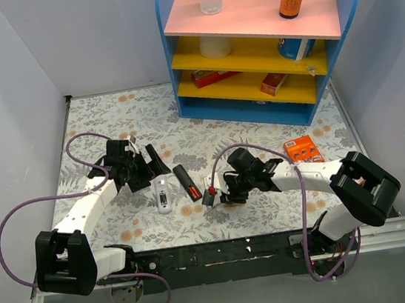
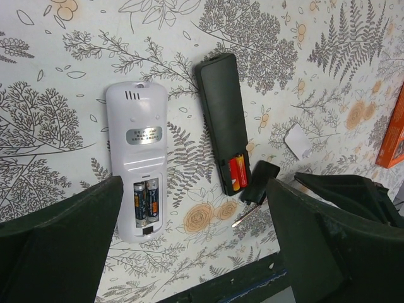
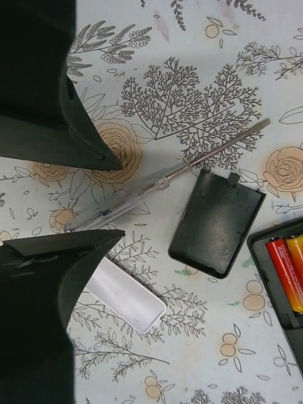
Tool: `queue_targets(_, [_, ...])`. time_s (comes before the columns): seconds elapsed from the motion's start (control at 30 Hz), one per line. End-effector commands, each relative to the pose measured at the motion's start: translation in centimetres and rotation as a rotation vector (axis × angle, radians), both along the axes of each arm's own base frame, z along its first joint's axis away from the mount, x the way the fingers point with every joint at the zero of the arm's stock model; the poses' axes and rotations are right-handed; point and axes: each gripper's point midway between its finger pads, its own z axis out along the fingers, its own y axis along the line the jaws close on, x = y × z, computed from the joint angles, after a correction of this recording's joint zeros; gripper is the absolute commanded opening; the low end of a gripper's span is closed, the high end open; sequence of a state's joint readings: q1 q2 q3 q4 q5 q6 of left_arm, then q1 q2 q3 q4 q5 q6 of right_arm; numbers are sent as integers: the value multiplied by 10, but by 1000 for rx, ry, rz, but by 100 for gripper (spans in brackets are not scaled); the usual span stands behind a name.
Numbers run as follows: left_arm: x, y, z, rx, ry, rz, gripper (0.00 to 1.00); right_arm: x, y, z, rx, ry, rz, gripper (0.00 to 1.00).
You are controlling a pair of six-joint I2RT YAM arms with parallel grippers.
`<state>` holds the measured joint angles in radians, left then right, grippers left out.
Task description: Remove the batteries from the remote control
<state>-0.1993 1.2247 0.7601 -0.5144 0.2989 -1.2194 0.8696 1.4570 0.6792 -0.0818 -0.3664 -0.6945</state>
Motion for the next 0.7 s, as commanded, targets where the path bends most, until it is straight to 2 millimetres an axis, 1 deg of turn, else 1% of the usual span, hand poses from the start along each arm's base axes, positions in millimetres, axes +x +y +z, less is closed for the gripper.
queue_targets(0.0, [-1, -3, 6, 7, -42, -19, 98, 11, 6, 2, -18, -24, 19, 49])
queue_targets(0.03, [-1, -4, 6, 7, -45, -20, 98, 10, 3, -4, -43, -13, 19, 48])
queue_targets(0.07, [0, -4, 6, 8, -46, -19, 98, 14, 6, -1, -47, -16, 19, 48])
queue_targets(0.13, [-1, -4, 6, 7, -44, -20, 98, 10, 4, -5, -73, 17, 27, 45])
queue_targets(0.2, [0, -4, 7, 7, -48, -19, 98, 6, 3, -5, -77, 26, 38, 43])
queue_targets(0.27, [-1, -4, 8, 4, -52, -25, 98, 6, 1, -4, -78, 22, 37, 42])
queue_targets(0.37, [0, -5, 9, -1, -56, -30, 98, 5, -4, -9, -96, 22, 28, 41])
queue_targets(0.47, [-1, -6, 9, -2, -56, -34, 98, -1, -4, -10, -95, 49, 44, 40])
queue_targets(0.57, [-1, -6, 10, -1, -60, -33, 98, -3, -3, -11, -93, 70, 40, 38])
queue_targets(0.6, [-1, -6, 11, -5, -63, -37, 98, -5, -5, -14, -111, 87, 40, 36])
queue_targets(0.67, [-3, -10, 14, -24, -74, -63, 98, -5, -5, -12, -123, 100, 40, 31])
